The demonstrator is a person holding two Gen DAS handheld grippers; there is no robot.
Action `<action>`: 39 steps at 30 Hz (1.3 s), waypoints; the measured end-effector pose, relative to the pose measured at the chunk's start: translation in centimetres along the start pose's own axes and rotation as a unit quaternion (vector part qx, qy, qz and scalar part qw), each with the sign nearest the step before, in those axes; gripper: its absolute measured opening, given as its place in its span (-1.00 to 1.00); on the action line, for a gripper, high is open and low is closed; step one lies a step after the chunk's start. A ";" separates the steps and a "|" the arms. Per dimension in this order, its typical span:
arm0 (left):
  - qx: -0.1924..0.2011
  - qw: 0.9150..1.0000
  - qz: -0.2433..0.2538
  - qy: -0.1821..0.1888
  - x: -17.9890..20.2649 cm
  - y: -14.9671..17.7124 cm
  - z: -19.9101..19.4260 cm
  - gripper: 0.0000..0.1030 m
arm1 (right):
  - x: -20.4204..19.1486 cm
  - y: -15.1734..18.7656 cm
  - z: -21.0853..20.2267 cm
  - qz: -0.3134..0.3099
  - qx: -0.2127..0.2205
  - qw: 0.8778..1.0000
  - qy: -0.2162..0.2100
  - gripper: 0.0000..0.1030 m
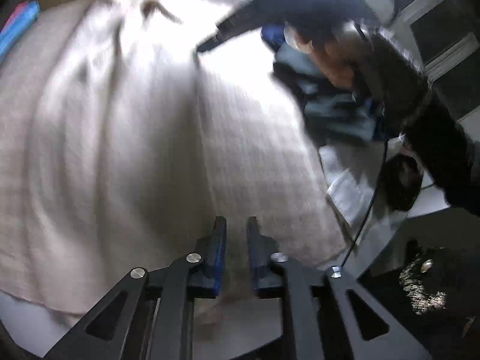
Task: Fold clothes
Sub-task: 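Pinch and straighten the folded sweater edge with both grippers, then open them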
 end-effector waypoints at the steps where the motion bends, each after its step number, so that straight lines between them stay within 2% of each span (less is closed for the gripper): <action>1: -0.010 1.000 0.011 -0.021 0.4 0.1 0.6 -0.73 | 0.1 0.0 -0.2 0.005 0.001 1.000 -0.007 -0.84; 3: -0.001 1.000 0.014 -0.025 0.7 0.1 -0.2 -0.52 | 0.6 -0.3 -1.7 0.025 0.030 0.999 -0.031 -0.84; 5: 0.019 0.999 0.024 -0.041 1.2 -0.1 -1.7 -0.18 | 1.5 -1.3 -3.7 0.043 0.087 0.995 -0.037 -0.84; 7: 0.035 0.993 0.059 -0.096 2.1 -0.4 -2.7 -0.02 | 2.4 -2.8 -5.2 0.063 0.143 0.987 -0.030 -0.73; 9: 0.040 0.991 0.057 -0.113 1.3 -0.7 -3.5 0.02 | 3.4 -4.3 -4.9 0.088 0.174 0.980 -0.044 -0.35; 11: 0.044 0.990 0.046 -0.122 0.0 -1.0 -4.6 0.15 | 3.4 -5.4 -2.9 0.105 0.174 0.977 -0.061 -0.28; 15: 0.050 0.990 0.003 -0.135 -3.9 -0.5 -7.0 0.15 | 0.9 -6.4 0.4 0.035 0.142 0.989 -0.011 -0.27; 18: 0.061 0.985 -0.039 -0.157 -7.8 0.2 -9.5 0.19 | 0.7 -4.9 -2.1 0.034 0.139 0.989 -0.021 -0.27; 22: 0.066 0.980 -0.079 -0.171 -12.5 1.1 -11.6 0.23 | 2.7 -0.6 -6.5 0.100 0.171 0.979 -0.045 -0.27; 26: 0.040 0.985 -0.088 -0.142 -15.2 1.4 -10.1 0.23 | 3.5 6.7 -6.6 0.202 0.144 0.961 -0.118 -0.24; 31: -0.005 0.997 -0.031 -0.077 -16.1 0.7 -7.0 0.23 | -2.4 15.2 -4.8 0.290 0.108 0.940 -0.141 -0.24; 34: -0.023 1.000 0.000 -0.019 -16.2 0.3 -5.6 0.23 | -6.9 17.1 -4.3 0.318 0.103 0.931 -0.147 -0.22; 37: -0.049 0.998 0.022 0.032 -16.2 0.3 -4.3 0.23 | -11.2 17.6 -3.8 0.327 0.104 0.929 -0.141 -0.14; 39: -0.049 0.997 0.047 0.048 -15.9 0.3 -4.0 0.19 | -12.7 17.4 -3.5 0.333 0.101 0.930 -0.120 -0.09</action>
Point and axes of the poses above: each gripper's, at about its wrist camera, not at the fingertips, and z roughly the way its jaws point, x to its right, y to its underside, the point moved 1 cm from there along z, roughly the way its jaws point, and after that the axes turned 3 degrees about x, right-handed, at the moved point
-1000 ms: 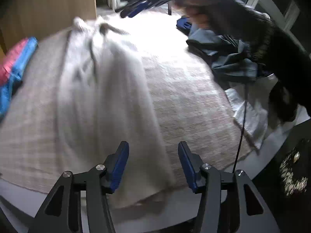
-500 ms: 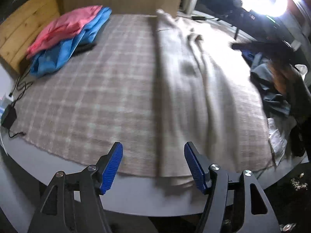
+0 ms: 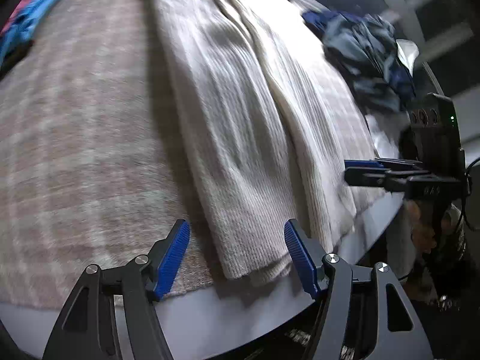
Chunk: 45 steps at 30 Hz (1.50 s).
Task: Fold clothes
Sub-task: 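Pinch and straighten the folded sweater edge with both grippers, then open them, then move both open grippers to the hem end of the folded sweater strip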
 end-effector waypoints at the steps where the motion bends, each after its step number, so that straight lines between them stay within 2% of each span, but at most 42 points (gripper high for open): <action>1: 0.001 1.000 0.013 0.009 0.1 -0.1 0.2 0.02 | -0.5 0.2 0.1 0.000 0.008 1.000 0.012 -0.02; 2: 0.000 1.000 0.023 0.019 0.2 -0.1 0.5 -0.48 | -0.9 0.5 0.0 0.001 0.018 1.000 0.024 0.01; 3: 0.000 0.999 0.032 0.027 0.3 -0.2 0.7 -0.67 | -1.4 0.7 0.0 0.001 0.028 0.999 0.036 0.01; 4: 0.002 0.999 0.038 0.032 0.3 -0.4 0.8 -0.76 | -1.8 0.8 0.1 -0.004 0.033 0.998 0.045 -0.02; 5: 0.002 0.998 0.045 0.037 0.3 -0.5 0.8 -0.82 | -2.2 0.9 0.3 -0.011 0.031 0.998 0.047 -0.52; 6: 0.001 0.998 0.055 0.042 0.5 -0.5 0.3 -0.84 | -2.4 0.8 0.4 -0.013 0.026 0.998 0.051 -0.74; 8: 0.010 0.996 0.081 0.042 0.9 -0.6 -2.1 -0.88 | -2.7 0.4 -0.7 -0.007 0.023 0.998 0.062 -0.74; 11: 0.036 0.992 0.115 0.023 0.8 0.2 -5.7 -0.93 | -2.6 0.7 -3.0 0.001 0.054 0.997 0.047 -0.74; 12: 0.028 0.993 0.116 0.018 0.5 0.4 -5.2 -0.93 | -2.3 0.9 -2.9 0.006 0.056 0.997 0.050 -0.74; 14: -0.005 0.994 0.112 -0.006 -0.3 1.0 -2.5 -0.93 | -1.4 1.3 -0.6 0.009 0.025 0.997 0.078 -0.74; 16: -0.029 0.994 0.104 -0.017 -0.9 1.4 -0.5 -0.89 | -1.3 1.2 0.0 0.005 0.021 0.996 0.081 -0.72; 18: -0.020 0.995 0.099 -0.007 -0.7 1.0 -1.4 -0.85 | -1.3 0.9 -0.3 0.002 0.009 0.996 0.085 -0.67; 20: -0.006 0.995 0.098 -0.003 -0.6 0.2 -3.2 -0.67 | -1.1 0.6 -1.3 0.006 -0.001 0.996 0.084 -0.65; 22: 0.015 0.995 0.100 0.001 -0.8 -1.2 -5.8 -0.54 | -1.0 0.2 -3.3 0.012 0.010 0.997 0.078 -0.65; 23: 0.030 0.994 0.102 -0.003 -1.1 -1.9 -7.2 -0.44 | -1.2 -0.3 -4.8 0.012 0.025 0.997 0.070 -0.63; 26: 0.070 0.989 0.126 -0.028 -1.9 -4.6 -11.0 -0.40 | -1.7 -2.0 -10.0 0.006 0.082 0.996 0.042 -0.37; 30: 0.114 0.979 0.151 -0.070 -3.1 -8.7 -14.7 -0.40 | -3.0 -5.5 -15.6 -0.010 0.158 0.987 0.031 -0.36; 32: 0.132 0.974 0.158 -0.091 -4.0 -11.1 -15.9 -0.40 | -3.5 -7.6 -18.7 -0.023 0.197 0.979 0.042 -0.36; 36: 0.158 0.965 0.168 -0.125 -5.9 -15.4 -16.7 -0.40 | -5.6 -11.9 -21.3 -0.051 0.246 0.967 0.045 -0.37; 39: 0.168 0.964 0.163 -0.127 -7.0 -17.7 -15.8 -0.40 | -6.0 -14.5 -20.5 -0.063 0.254 0.964 0.045 -0.37; 42: 0.173 0.969 0.145 -0.097 -7.8 -19.4 -13.5 -0.40 | -5.4 -16.4 -17.3 -0.059 0.238 0.968 0.051 -0.37; 43: 0.169 0.971 0.140 -0.090 -7.9 -19.8 -12.5 -0.40 | -5.0 -16.7 -15.7 -0.056 0.226 0.971 0.055 -0.37; 45: 0.135 0.981 0.124 -0.063 -7.8 -20.1 -9.9 -0.40 | -4.1 -16.8 -12.6 -0.049 0.195 0.978 0.061 -0.37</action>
Point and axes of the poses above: each gripper's, at about its wrist camera, not at the fingertips, and z roughly the way its jaws point, x to its right, y to its underside, the point moved 1 cm from there along z, roughly the way its jaws point, and after that the axes turned 3 degrees about x, right-handed, at the moved point
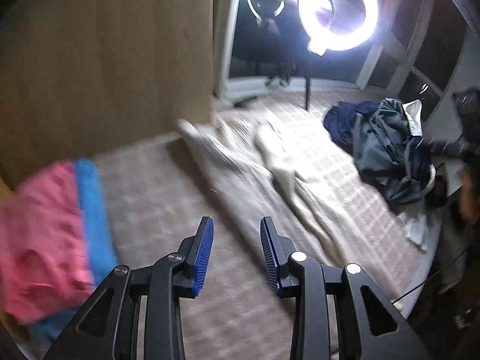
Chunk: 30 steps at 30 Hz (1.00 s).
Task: Fold clothes
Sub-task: 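Move both open grippers to the hem end of the folded sweater strip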
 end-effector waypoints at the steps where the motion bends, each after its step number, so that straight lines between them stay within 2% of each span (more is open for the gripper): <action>1: -0.019 1.000 -0.003 0.009 0.4 0.5 1.2 -0.40 | 0.2 0.7 1.2 0.000 -0.018 1.000 0.004 -0.37; 4: -0.066 0.997 0.021 0.022 2.5 3.5 2.9 -0.37 | 0.8 4.0 4.3 -0.004 -0.068 0.998 0.016 -0.37; 5: -0.080 0.996 0.025 0.029 3.2 4.7 3.1 -0.26 | 1.2 5.6 5.0 0.000 -0.089 0.996 0.014 -0.36; 7: -0.105 0.993 0.016 0.049 4.2 7.4 2.9 -0.13 | 1.9 8.6 6.0 0.012 -0.127 0.992 0.010 -0.29; 9: -0.132 0.989 -0.007 0.071 5.0 9.9 2.3 -0.11 | 2.5 11.5 6.4 0.033 -0.155 0.987 0.009 -0.19; 13: -0.175 0.979 -0.027 0.106 7.4 13.9 -0.6 -0.11 | 2.4 16.6 5.3 0.056 -0.191 0.980 -0.001 -0.19; 15: -0.166 0.978 -0.029 0.125 8.3 14.6 -3.4 -0.10 | 1.5 17.9 3.8 0.050 -0.192 0.980 0.004 -0.19; 16: -0.155 0.979 -0.033 0.125 8.2 14.7 -4.7 0.04 | 1.0 18.2 2.9 0.045 -0.187 0.981 0.001 -0.19; 17: -0.144 0.981 -0.037 0.126 8.2 14.8 -6.1 0.30 | 0.5 18.4 1.8 0.040 -0.175 0.984 -0.006 -0.15; 18: -0.136 0.982 -0.042 0.126 8.2 14.9 -6.8 0.36 | 0.2 18.5 1.1 0.037 -0.165 0.986 -0.008 0.02; 19: -0.133 0.982 -0.046 0.125 8.1 15.0 -6.7 0.37 | 0.1 18.6 0.8 0.038 -0.157 0.987 -0.009 0.09; 21: -0.142 0.981 -0.050 0.125 8.5 15.5 -5.1 0.37 | -0.1 19.0 0.8 0.038 -0.149 0.988 -0.010 0.12; 25: -0.184 0.976 -0.041 0.109 10.2 17.4 0.0 0.31 | -0.8 20.4 2.8 0.015 -0.168 0.986 0.011 0.12; 30: -0.204 0.973 -0.024 0.102 12.0 18.2 2.5 0.29 | -1.3 21.9 3.1 0.010 -0.161 0.987 0.017 0.12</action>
Point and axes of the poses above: each gripper's, at about its wrist camera, not at the fingertips, and z roughly the way its jaws point, x to its right, y to its underside, the point moved 1 cm from there along z, roughly the way its jaws point, and after that the axes turned 3 degrees about x, right-handed, at the moved point
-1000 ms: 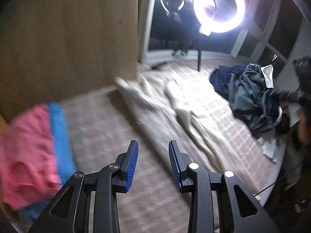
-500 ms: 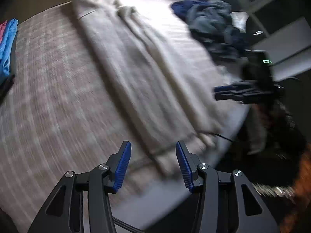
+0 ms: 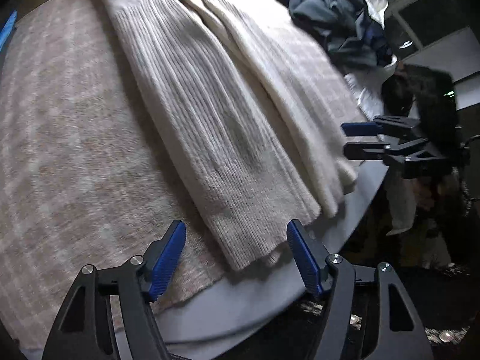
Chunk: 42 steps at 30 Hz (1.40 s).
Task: Fold clothes
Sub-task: 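Move both open grippers to the hem end of the folded sweater strip, then grasp the hem end with the right gripper while the left gripper grasps beside it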
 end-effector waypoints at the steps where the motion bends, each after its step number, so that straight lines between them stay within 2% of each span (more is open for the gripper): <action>1: -0.002 1.000 0.004 -0.002 0.2 -0.1 0.2 0.30 | 0.0 0.3 0.1 0.001 0.002 1.000 0.001 0.12; 3: -0.004 1.000 0.011 -0.005 0.7 -0.3 0.6 0.30 | 0.2 1.0 0.5 0.005 -0.002 1.000 0.002 0.12; 6: -0.002 1.000 0.019 -0.007 1.2 -0.4 0.5 0.30 | 0.1 1.3 0.5 0.001 0.004 1.000 -0.020 0.14; 7: 0.002 1.000 0.021 -0.007 1.2 -0.5 0.5 0.22 | -0.2 1.3 0.6 -0.007 0.008 1.000 -0.022 0.14; 8: 0.005 1.000 0.020 -0.004 1.2 -0.5 0.5 -0.22 | -0.5 1.3 0.7 -0.017 0.013 1.000 -0.022 0.14; 9: 0.008 1.000 0.015 0.002 1.0 -0.6 0.6 -0.49 | -0.8 1.3 0.8 -0.027 0.017 0.999 -0.021 0.07; 10: 0.010 1.000 0.010 0.009 0.9 -0.6 0.6 -0.79 | -1.1 1.3 1.0 -0.036 0.013 0.999 -0.025 -0.11; 11: 0.013 1.000 0.005 0.016 0.8 -0.7 0.6 -0.82 | -1.5 1.2 1.3 -0.046 0.006 0.998 -0.030 -0.69; 14: 0.041 0.997 -0.014 0.069 0.4 -1.3 -1.5 -0.88 | -1.4 0.4 0.6 -0.030 0.008 0.998 -0.060 -0.71; 18: 0.107 0.988 -0.023 0.107 -0.3 -3.9 -6.7 -0.88 | -0.6 -2.6 -3.9 0.021 0.064 0.987 -0.144 -0.72; 22: 0.178 0.978 -0.002 0.106 -2.1 -8.8 -11.6 -0.88 | 0.0 -8.1 -8.1 0.053 0.137 0.971 -0.191 -0.72; 25: 0.220 0.972 0.010 0.081 -5.3 -13.0 -14.2 -0.88 | 1.0 -13.5 -9.5 0.064 0.176 0.964 -0.190 -0.72; 27: 0.235 0.970 0.012 0.064 -6.4 -16.4 -14.4 -0.88 | 1.9 -17.0 -9.6 0.066 0.192 0.962 -0.185 -0.72; 30: 0.236 0.971 0.007 0.036 -9.1 -21.8 -13.6 -0.88 | 3.3 -22.7 -7.9 0.093 0.204 0.957 -0.182 -0.73; 35: 0.209 0.977 -0.015 0.036 -14.1 -28.6 -10.0 -0.88 | 7.7 -30.8 -2.2 0.161 0.185 0.954 -0.171 -0.73; 39: 0.179 0.983 -0.033 0.031 -17.7 -32.3 -6.3 -0.88 | 10.4 -34.4 3.0 0.193 0.146 0.958 -0.156 -0.73; 42: 0.141 0.988 -0.048 0.028 -19.4 -33.8 -3.3 -0.81 | 12.1 -35.7 6.5 0.211 0.082 0.962 -0.154 -0.65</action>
Point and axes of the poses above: each gripper's, at about its wrist camera, not at the fingertips, and z roughly the way its jaws point, x to its right, y to its underside, the point moved 1 cm from there along z, roughly the way its jaws point, and after that the axes turned 3 degrees about x, right-handed, at the moved point
